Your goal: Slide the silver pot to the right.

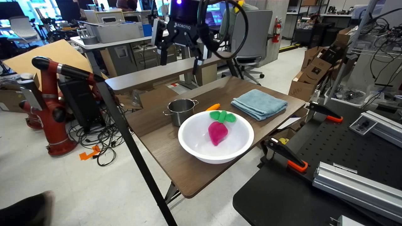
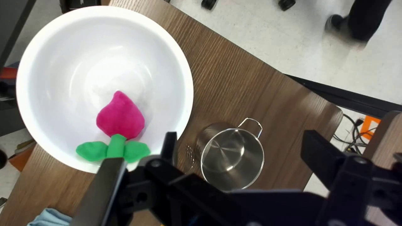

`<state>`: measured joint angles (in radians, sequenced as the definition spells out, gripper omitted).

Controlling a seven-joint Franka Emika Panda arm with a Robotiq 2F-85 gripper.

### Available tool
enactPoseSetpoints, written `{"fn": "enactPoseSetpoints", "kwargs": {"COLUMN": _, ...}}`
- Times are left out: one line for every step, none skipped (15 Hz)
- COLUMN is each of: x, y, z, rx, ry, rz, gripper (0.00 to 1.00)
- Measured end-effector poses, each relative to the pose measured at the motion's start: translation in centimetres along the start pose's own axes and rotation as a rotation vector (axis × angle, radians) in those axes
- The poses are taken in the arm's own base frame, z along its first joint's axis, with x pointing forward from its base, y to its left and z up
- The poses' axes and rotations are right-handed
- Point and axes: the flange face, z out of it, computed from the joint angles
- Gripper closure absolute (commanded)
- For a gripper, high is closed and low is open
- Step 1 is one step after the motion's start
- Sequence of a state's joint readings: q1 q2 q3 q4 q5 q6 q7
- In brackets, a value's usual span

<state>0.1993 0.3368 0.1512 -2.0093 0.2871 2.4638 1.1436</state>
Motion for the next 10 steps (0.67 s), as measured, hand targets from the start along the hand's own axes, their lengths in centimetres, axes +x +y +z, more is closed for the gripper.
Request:
{"fn": "enactPoseSetpoints", "kwargs": {"x": 0.0, "y": -0.3, "z": 0.6, "rx": 0.001, "ry": 0.016, "rz": 0.016, "gripper": 0.0}}
{"fn": "enactPoseSetpoints", "kwargs": {"x": 0.0, "y": -0.6, "z": 1.2, "rx": 0.0, "ry": 0.032, "rz": 0.031, "gripper": 0.0}}
{"fn": "enactPoseSetpoints", "kwargs": {"x": 0.0, "y": -0.9, "z": 1.9, "rx": -0.009, "ry": 0.045, "rz": 0.042, "gripper": 0.0}}
{"fn": "enactPoseSetpoints", "kwargs": {"x": -0.1, "y": -1.2, "z": 2.7, "rx": -0.019, "ry": 0.056, "rz": 0.05, "gripper": 0.0}}
{"fn": "enactPoseSetpoints", "kwargs": {"x": -0.3, "y": -1.5, "z": 3.6, "rx": -0.03, "ry": 0.066, "rz": 0.055, "gripper": 0.0}}
{"fn": "enactPoseSetpoints", "kwargs": {"x": -0.5, "y": -1.7, "z": 4.5, "rx": -0.041, "ry": 0.076, "rz": 0.058, "gripper": 0.0}}
{"fn": "enactPoseSetpoints", "kwargs": {"x": -0.6, "y": -2.0, "z": 5.4, "rx": -0.051, "ry": 0.086, "rz": 0.062, "gripper": 0.0}}
{"fn": "enactPoseSetpoints", "kwargs": {"x": -0.7, "y": -2.3, "z": 6.3, "rx": -0.06, "ry": 0.095, "rz": 0.067, "gripper": 0.0}}
{"fn": "enactPoseSetpoints", "kwargs": {"x": -0.8, "y": -2.6, "z": 7.1, "rx": -0.067, "ry": 0.104, "rz": 0.072, "gripper": 0.0}}
{"fn": "enactPoseSetpoints", "kwargs": {"x": -0.7, "y": -2.9, "z": 7.8, "rx": -0.071, "ry": 0.116, "rz": 0.077, "gripper": 0.0}}
